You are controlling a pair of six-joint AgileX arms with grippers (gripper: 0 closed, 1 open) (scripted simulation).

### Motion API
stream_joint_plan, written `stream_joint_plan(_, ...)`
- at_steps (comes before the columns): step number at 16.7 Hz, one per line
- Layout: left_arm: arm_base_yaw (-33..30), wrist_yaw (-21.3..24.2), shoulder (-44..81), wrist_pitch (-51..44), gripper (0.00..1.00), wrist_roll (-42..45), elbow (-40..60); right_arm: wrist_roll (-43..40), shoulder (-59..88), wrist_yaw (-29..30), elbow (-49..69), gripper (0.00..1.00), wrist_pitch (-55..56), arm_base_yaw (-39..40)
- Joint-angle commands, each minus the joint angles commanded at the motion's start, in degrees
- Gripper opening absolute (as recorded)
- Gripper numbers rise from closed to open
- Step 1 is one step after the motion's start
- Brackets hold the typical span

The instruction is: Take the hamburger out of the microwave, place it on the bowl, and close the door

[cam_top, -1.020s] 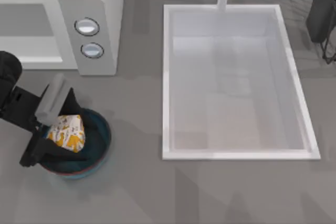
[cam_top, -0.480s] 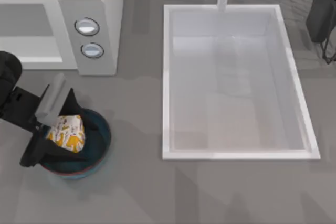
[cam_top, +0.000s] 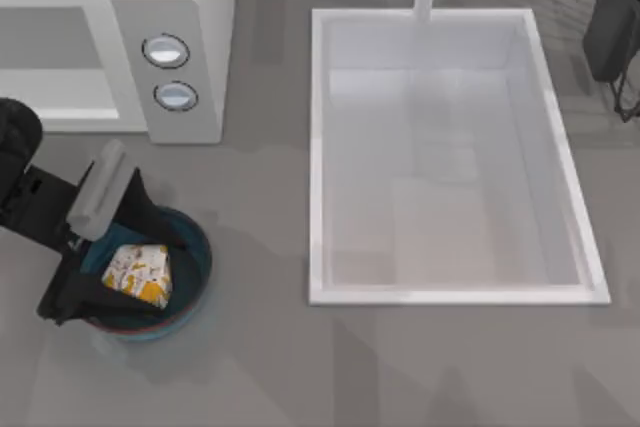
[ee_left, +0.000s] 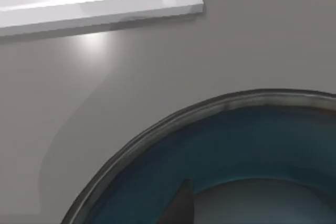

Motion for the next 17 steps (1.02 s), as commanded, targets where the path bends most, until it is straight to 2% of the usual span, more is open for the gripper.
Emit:
stream_joint_plan(5,0.4,0.31,-2.51,-0.16,1.0,0.65,-0.04,0.0,0.0,0.0,0.0,1.0,0.0,0.0)
stream_joint_plan(9,0.29,-3.64,-10.33,4.05,1.0,-6.55,-4.94,0.0,0.0,0.0,0.0,1.0,0.0,0.0)
stream_joint_plan(13,0.08,-11.3,-27.38,12.22,1.0,-23.0,-14.44,0.0,0.0,0.0,0.0,1.0,0.0,0.0)
stream_joint_plan(17,-0.19,-21.47,-52.7,23.06,1.0,-46.93,-27.04,0.0,0.0,0.0,0.0,1.0,0.0,0.0)
